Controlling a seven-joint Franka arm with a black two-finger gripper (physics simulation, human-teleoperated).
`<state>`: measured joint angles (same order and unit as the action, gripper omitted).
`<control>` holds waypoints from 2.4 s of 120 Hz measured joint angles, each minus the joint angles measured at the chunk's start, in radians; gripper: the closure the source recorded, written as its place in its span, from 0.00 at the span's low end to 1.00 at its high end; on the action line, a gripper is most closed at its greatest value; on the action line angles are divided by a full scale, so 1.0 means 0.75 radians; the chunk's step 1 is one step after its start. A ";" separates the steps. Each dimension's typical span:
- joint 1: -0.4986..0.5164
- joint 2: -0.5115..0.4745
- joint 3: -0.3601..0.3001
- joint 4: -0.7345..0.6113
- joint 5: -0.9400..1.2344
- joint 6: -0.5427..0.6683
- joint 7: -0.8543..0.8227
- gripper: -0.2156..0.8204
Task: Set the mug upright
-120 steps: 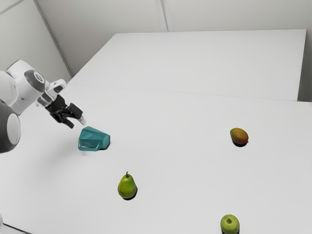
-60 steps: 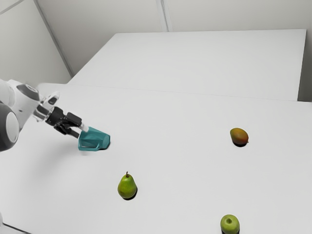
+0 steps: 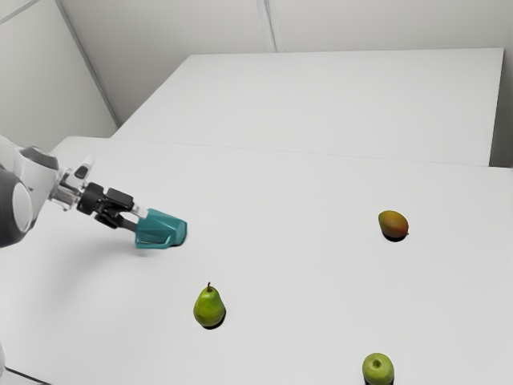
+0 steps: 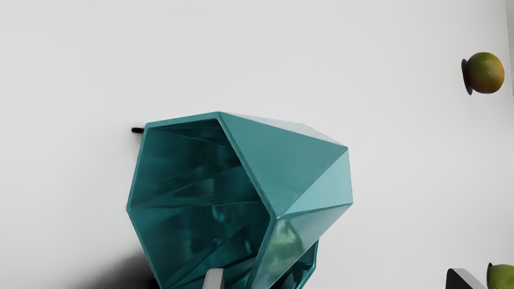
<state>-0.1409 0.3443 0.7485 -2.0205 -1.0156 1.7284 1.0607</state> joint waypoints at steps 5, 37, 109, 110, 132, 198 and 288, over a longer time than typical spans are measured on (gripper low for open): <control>0.000 0.003 0.000 -0.001 -0.006 -0.006 0.005 0.21; -0.017 0.048 0.000 0.002 -0.057 -0.020 0.032 0.21; -0.050 0.088 -0.016 0.026 -0.129 0.033 0.059 0.21; -0.051 0.088 -0.017 0.026 -0.130 0.034 0.059 0.21; -0.063 0.100 -0.032 0.035 -0.155 0.053 0.063 0.21; -0.074 0.107 -0.037 0.031 -0.182 0.075 0.067 0.57; -0.133 0.030 -0.042 0.050 -0.192 0.113 0.065 0.94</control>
<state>-0.2406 0.3666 0.7168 -1.9833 -1.1598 1.8131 1.1091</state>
